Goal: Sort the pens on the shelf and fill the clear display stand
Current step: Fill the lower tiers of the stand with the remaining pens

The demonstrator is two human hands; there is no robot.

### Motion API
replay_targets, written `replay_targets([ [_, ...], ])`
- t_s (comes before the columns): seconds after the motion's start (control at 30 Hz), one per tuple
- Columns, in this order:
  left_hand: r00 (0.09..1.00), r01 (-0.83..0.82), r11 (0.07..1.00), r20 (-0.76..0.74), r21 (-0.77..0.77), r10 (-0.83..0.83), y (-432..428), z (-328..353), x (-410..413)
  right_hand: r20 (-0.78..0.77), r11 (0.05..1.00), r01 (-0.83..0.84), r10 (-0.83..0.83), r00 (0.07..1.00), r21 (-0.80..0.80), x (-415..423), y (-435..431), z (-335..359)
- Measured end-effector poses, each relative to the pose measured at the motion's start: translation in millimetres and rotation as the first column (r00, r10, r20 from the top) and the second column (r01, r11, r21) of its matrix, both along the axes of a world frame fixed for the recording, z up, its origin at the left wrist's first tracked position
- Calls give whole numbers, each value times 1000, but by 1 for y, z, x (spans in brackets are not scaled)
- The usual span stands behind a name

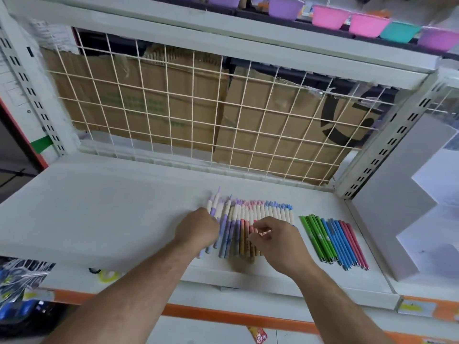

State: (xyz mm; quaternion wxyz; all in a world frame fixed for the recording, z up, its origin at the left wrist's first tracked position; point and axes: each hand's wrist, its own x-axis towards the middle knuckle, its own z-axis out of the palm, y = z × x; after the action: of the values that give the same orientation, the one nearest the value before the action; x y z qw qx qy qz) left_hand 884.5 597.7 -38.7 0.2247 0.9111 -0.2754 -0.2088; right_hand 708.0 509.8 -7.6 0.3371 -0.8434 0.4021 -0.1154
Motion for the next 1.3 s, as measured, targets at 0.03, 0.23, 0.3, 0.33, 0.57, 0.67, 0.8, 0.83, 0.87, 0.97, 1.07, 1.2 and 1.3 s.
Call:
replay_targets([
  [0.03, 999, -13, 1000, -32, -12, 13, 1, 0, 1, 3, 1000, 0, 0, 1000, -4, -2, 0, 1],
  [0.23, 960, -162, 967, -258, -197, 109, 5, 6, 5, 12, 1000, 11, -10, 1000, -22, -17, 3, 5],
  [0.3, 951, -174, 949, -294, -262, 93, 5, 11, -2, 28, 999, 26, -25, 999, -31, -22, 5, 6],
  [0.33, 946, -180, 939, -314, -292, 83, 5, 13, -7, 42, 999, 37, -36, 998, -26, -24, 6, 6],
  [0.57, 885, -101, 875, -444, -473, -137, -7, 29, -58, 156, 996, 93, -90, 984, -11, -37, 11, 16],
  [0.67, 872, -72, 853, -448, -517, -198, -15, 31, -79, 233, 991, 128, -133, 963, 37, -44, 8, 23],
  [0.8, 829, -37, 832, -482, -553, -284, -26, 36, -106, 325, 976, 164, -204, 923, 145, -57, -2, 30],
  [0.83, 820, -16, 825, -480, -564, -312, -29, 37, -112, 341, 971, 172, -219, 914, 163, -62, -6, 31],
  [0.87, 812, 6, 816, -474, -579, -342, -33, 39, -120, 354, 966, 179, -235, 905, 184, -69, -11, 32],
  [0.97, 784, 53, 795, -468, -604, -408, -46, 47, -145, 379, 961, 167, -243, 893, 222, -93, -25, 37],
  [1.07, 796, 70, 793, -445, -605, -410, -66, 52, -176, 418, 952, 142, -249, 874, 271, -122, -44, 42],
  [1.2, 786, 49, 769, -451, -637, -423, -100, 54, -227, 450, 936, 152, -289, 845, 317, -168, -81, 49],
  [1.3, 775, 56, 750, -445, -659, -449, -128, 61, -271, 481, 937, 117, -273, 833, 329, -205, -112, 58],
])
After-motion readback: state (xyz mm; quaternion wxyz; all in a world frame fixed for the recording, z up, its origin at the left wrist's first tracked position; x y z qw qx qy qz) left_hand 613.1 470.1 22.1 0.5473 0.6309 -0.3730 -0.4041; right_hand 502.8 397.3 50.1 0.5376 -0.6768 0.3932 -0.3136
